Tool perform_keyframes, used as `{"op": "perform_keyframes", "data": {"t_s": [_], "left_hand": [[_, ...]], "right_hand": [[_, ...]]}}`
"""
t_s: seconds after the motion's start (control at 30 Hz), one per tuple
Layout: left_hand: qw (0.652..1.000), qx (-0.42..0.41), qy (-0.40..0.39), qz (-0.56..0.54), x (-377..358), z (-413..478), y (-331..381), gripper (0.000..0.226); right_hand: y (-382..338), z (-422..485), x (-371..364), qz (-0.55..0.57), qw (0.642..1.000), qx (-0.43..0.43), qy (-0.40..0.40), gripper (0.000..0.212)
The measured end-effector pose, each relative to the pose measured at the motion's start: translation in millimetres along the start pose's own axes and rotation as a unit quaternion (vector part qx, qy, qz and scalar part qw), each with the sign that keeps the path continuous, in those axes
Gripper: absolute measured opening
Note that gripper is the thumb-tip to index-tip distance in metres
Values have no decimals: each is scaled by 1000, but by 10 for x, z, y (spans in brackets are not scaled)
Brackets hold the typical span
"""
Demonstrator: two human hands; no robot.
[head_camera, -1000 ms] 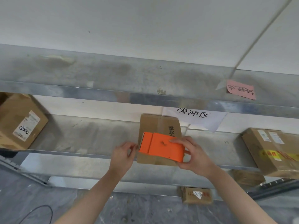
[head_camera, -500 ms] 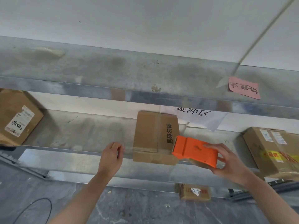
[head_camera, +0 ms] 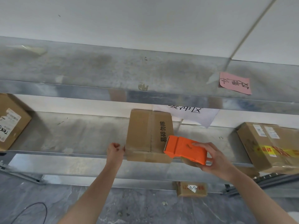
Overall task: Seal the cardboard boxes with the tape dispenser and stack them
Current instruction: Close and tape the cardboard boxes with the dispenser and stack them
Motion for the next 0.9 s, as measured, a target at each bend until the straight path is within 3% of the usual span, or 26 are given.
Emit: {"op": "perform_keyframes", "data": {"t_s": [0.07,0.1,0.13,0.2,0.27,0.3,0.57,0.9], "left_hand": [[994,-97,10,-44,154,-83,141,29],[984,-167,-30,-58,205,-150,231,34],[969,-229,-95,-24,211,-217,309,40],[916,-287,-220,172,109,-338,336,61],[869,-319,-243,292,45,-292,250,81],[863,-335,-229,301,45,-251,236,84],[848,-361,-208,327,91,-243,306,75],[854,-356,-187,331,52,-311,316,73]], "right_hand": [[22,-6,-13,5,1000,0,-1,82],[20,-12,-18,3,1000,4,-1,81],[12,-15,-21,1,1000,10,-1,81],[-5,-21,-22,-10,1000,19,-4,80],[-22,-39,-12,-26,999,29,-10,81],[-28,-49,-2,-29,999,36,-11,81],[183,-251,669,-87,996,35,-2,85],[503,-246,996,-141,986,61,-70,83]]}}
Point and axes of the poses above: each hand's wrist, its own z-axis towards the middle knuckle, its own x-axis out of the back of the hand, y = z × x, the point moved 4 cm from there along z, towards the middle knuckle, and after that the axes turned 6 degrees about x, right-handed, at the moved point
